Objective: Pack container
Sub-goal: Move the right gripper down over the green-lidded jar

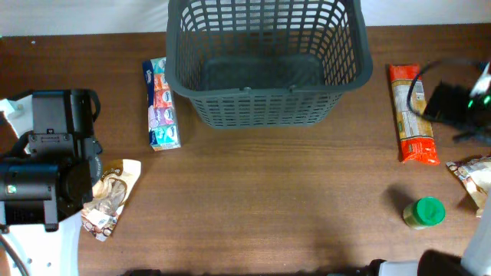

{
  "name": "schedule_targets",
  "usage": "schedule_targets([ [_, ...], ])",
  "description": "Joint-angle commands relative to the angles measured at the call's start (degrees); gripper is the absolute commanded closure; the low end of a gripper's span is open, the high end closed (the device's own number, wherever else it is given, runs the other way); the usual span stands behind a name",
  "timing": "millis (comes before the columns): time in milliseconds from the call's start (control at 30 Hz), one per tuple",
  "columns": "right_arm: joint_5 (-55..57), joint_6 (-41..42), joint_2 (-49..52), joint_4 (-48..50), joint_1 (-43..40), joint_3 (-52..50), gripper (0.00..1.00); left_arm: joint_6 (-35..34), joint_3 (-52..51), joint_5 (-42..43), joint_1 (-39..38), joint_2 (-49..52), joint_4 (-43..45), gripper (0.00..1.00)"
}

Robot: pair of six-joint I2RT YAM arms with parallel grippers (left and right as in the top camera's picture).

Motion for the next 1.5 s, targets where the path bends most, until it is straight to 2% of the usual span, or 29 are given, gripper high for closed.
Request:
schedule_targets([
  [0,2.8,2.6,-7.6,-0.4,-1.9,-9.9,0.01,-0.1,0.5,5.5,0.3,-0.2,0.0,0.00],
  [200,6.4,10.1,-14.1,-0.3,-8.9,-20.5,0.01,-0.1,0.5,10.5,0.3,-0.2,0.1,0.00],
  [433,0.5,10.0,-14.2,0.3,-16.3,-25.8,0.01,-0.1,0.5,10.5,0.3,-0.2,0.1,0.00],
  [933,-4.2,9.2,-15.9,16.4,-17.0,-45.4,0.02,-0.1,0.5,10.5,0.3,-0.2,0.1,0.00],
  [1133,-4.2,9.0,-16.4,20.2,-17.0,-49.4,0.01,-0.1,0.5,10.5,0.3,-0.2,0.1,0.00],
  [1300,-3.7,11.9,-16.4,23.3,-17.9,-51.3,0.01,-0.1,0.5,10.5,0.3,-0.2,0.1,0.00],
  [1367,-3.1,15.5,-16.4,23.8,-19.7,-52.2,0.01,-0.1,0.5,10.5,0.3,-0.2,0.1,0.00],
  [1467,-3.3,16.1,-16.4,24.9,-22.9,-53.7,0.01,-0.1,0.5,10.5,0.3,-0.2,0.1,0.00],
])
